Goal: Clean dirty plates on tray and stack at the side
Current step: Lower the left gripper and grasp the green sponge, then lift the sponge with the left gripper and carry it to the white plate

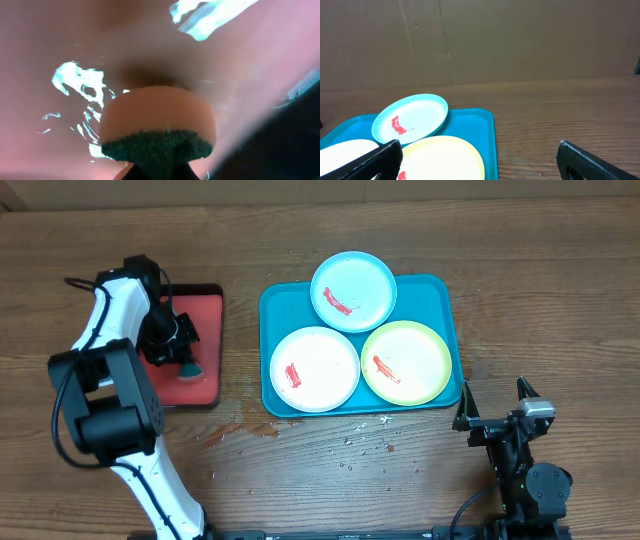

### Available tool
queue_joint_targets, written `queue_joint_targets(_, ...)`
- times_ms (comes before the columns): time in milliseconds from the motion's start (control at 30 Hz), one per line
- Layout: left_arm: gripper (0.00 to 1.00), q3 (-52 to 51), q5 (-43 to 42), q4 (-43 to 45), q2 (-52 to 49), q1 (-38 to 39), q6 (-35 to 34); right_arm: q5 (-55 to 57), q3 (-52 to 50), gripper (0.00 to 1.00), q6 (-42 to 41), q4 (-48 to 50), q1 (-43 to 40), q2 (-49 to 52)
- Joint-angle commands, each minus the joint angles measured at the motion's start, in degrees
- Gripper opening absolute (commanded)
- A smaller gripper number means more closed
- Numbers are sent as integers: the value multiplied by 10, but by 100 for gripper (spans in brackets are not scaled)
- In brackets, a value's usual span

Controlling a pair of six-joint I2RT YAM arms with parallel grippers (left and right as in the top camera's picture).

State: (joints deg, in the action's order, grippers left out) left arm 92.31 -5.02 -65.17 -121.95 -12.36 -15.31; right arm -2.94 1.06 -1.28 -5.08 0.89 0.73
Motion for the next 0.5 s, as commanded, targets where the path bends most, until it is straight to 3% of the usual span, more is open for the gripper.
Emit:
queue_joint_targets(0,4,16,-10,-2,106,3,-14,3,-6,100,-2,4,4,-3)
queue_joint_targets(267,4,16,-10,9,250,4,-14,3,-6,100,-2,4,4,-3)
queue_joint_targets(467,4,-26,36,57,240,8,-16,3,-6,100,-2,4,4,-3)
